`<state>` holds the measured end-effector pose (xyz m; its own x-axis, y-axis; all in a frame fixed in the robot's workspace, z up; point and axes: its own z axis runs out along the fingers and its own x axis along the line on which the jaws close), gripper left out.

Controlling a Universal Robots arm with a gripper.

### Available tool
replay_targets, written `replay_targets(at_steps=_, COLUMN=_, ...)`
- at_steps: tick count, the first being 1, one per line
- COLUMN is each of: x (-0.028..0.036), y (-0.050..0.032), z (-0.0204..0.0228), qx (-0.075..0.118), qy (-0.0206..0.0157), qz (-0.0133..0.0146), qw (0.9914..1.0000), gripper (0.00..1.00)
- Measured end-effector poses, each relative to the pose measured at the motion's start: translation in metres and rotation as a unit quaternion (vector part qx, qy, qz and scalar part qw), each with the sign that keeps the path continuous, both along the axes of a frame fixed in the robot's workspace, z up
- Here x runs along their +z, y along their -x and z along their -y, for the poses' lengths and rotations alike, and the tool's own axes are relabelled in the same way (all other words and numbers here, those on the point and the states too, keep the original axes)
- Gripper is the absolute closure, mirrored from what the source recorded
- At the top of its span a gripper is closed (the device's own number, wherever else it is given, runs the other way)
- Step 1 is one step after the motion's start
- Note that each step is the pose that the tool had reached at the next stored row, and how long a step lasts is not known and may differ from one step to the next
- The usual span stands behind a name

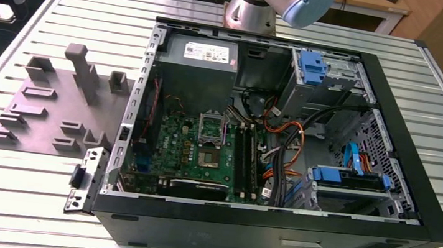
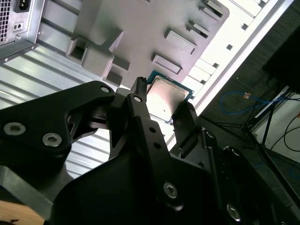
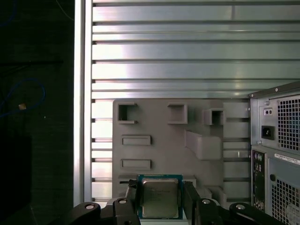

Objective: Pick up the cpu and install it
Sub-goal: 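Pick up the cpu and move it towards the insertion slot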

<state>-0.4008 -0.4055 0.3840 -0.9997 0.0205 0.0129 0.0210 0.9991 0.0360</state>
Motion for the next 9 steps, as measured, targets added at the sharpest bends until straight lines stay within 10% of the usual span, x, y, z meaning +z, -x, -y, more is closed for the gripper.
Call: replay_targets(at_steps=9, x=0.0000, y=-0.0054, z=0.0000, qx=0.000, qy=0.0000, qz=0.0000, qw=1.00000, gripper=0.53)
